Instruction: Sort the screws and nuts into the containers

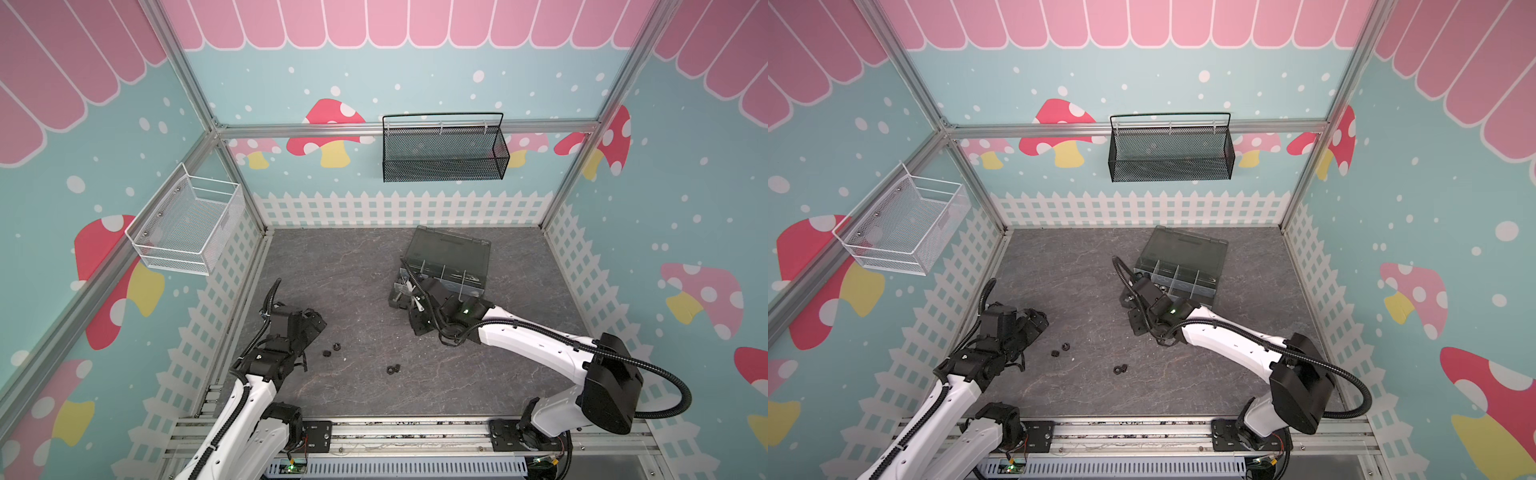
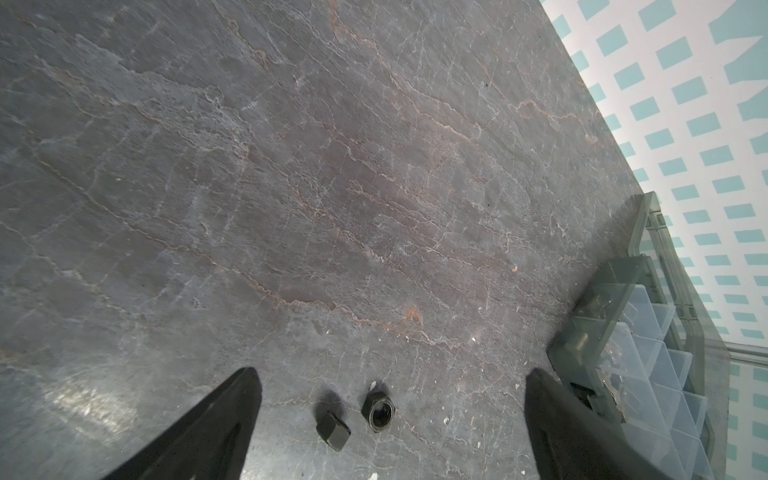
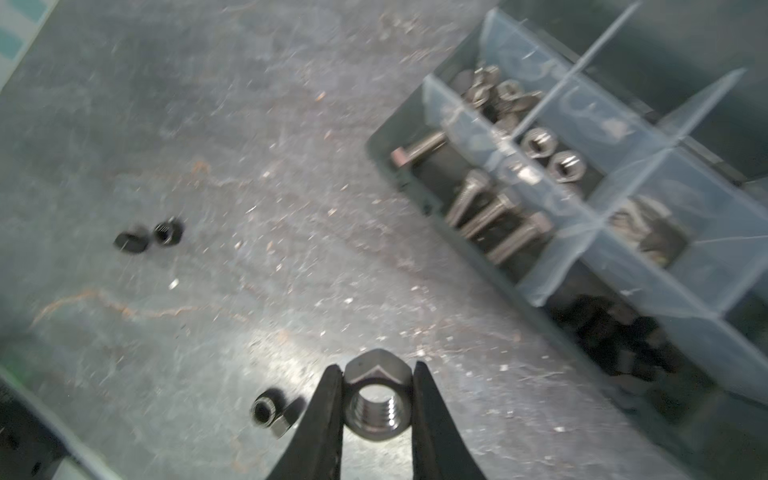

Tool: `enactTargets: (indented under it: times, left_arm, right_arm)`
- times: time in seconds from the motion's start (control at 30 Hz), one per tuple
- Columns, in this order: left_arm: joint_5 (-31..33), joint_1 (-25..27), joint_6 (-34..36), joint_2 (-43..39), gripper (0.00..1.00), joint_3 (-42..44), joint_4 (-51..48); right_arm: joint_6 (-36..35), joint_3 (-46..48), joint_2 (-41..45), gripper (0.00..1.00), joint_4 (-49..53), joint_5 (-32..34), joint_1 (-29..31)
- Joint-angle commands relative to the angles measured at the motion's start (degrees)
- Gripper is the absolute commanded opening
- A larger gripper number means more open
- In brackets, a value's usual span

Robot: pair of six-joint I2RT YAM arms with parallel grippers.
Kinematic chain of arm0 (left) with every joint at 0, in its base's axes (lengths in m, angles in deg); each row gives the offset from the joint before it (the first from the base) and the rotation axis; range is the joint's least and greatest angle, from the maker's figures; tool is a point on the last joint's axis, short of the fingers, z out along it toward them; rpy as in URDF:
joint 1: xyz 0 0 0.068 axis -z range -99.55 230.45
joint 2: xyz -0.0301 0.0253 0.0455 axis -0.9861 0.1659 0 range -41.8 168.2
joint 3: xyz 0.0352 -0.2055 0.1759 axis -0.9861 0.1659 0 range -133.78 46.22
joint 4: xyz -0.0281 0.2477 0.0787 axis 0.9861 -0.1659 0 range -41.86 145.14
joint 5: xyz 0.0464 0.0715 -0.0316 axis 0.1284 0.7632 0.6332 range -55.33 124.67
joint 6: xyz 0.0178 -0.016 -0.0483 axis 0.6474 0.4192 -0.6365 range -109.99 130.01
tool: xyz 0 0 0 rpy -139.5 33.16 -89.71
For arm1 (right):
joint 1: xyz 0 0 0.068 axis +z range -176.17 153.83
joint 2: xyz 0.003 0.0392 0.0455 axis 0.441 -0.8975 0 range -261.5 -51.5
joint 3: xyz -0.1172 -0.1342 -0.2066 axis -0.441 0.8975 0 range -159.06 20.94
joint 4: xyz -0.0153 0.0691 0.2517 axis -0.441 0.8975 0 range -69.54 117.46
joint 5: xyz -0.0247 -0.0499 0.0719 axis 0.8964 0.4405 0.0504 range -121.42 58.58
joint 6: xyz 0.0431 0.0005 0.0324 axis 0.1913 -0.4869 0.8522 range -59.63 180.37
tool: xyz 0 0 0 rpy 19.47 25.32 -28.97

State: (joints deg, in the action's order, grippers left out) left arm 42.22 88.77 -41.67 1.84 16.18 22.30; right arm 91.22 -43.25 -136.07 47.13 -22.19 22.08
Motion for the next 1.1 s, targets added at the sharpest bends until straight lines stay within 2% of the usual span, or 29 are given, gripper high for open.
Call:
enactTargets:
  times: [0.0, 0.1, 0.3, 0.5, 0.73, 0.97, 1.07]
  left_arm:
    - [-1.4, -0.4, -1.1, 0.8, 1.00, -1.7, 1.1]
    - [-2.3, -0.4, -1.2, 1.3, 1.00, -1.7, 1.7]
    - [-2.9, -0.4, -1.8, 1.6, 1.00, -1.4, 3.0]
    - [-3.5, -0.4, -1.7, 2.0, 1.00, -1.5, 3.2]
    - [-3.2, -0.5, -1.8, 1.4, 1.00, -0.9, 3.2]
    - [-3.0, -0.4, -2.1, 1.2, 1.00, -0.4, 3.6]
    - [-3.1, -0.4, -1.9, 1.5, 1.00, -0.7, 3.7]
  right_arm:
    - [-3.9, -2.3, -0.4, 0.00, -0.8, 3.3, -4.2]
    - [-5.6, -4.0, -2.8, 0.00, -2.0, 2.6, -8.8]
    - [-7.9, -8.4, -10.6, 0.00, -6.6, -3.2, -15.9]
    - [-8.5, -14.9, -20.1, 0.00, -7.1, -6.3, -18.9]
    - [-8.9, -18.9, -27.1, 0.00, -6.6, -7.7, -19.9]
    - [-9.3, -18.7, -28.9, 0.12, -6.1, -7.4, -20.1]
    - [-9.8, -18.9, -28.9, 0.23, -5.8, -7.7, -20.0]
